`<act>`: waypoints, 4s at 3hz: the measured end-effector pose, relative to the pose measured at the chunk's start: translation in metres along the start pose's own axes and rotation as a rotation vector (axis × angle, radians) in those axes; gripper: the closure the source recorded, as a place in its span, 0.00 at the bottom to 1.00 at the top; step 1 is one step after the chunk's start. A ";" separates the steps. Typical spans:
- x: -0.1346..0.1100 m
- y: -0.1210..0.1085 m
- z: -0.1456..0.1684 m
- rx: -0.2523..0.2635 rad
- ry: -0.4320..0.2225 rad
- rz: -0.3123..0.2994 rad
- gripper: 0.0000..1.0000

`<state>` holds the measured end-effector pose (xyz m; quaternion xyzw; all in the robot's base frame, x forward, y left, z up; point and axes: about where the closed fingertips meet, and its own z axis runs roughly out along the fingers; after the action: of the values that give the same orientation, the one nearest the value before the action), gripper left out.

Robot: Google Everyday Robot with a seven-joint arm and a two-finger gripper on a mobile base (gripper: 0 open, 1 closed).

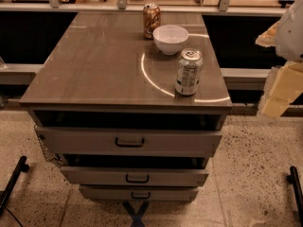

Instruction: Place 7up can into white bowl

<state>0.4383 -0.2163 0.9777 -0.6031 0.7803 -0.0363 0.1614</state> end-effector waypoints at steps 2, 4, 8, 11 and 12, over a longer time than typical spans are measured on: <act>-0.004 -0.005 0.001 0.035 0.000 0.019 0.00; -0.074 -0.077 0.028 0.189 -0.285 0.149 0.00; -0.115 -0.105 0.052 0.057 -0.599 0.231 0.00; -0.132 -0.105 0.090 0.015 -0.666 0.233 0.00; -0.131 -0.106 0.098 0.027 -0.668 0.217 0.26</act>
Offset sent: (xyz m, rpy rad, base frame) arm 0.0142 0.0053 -0.0027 -0.0070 -0.0590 -0.0646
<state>0.5950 -0.1064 0.9394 -0.4931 0.7435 0.1701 0.4185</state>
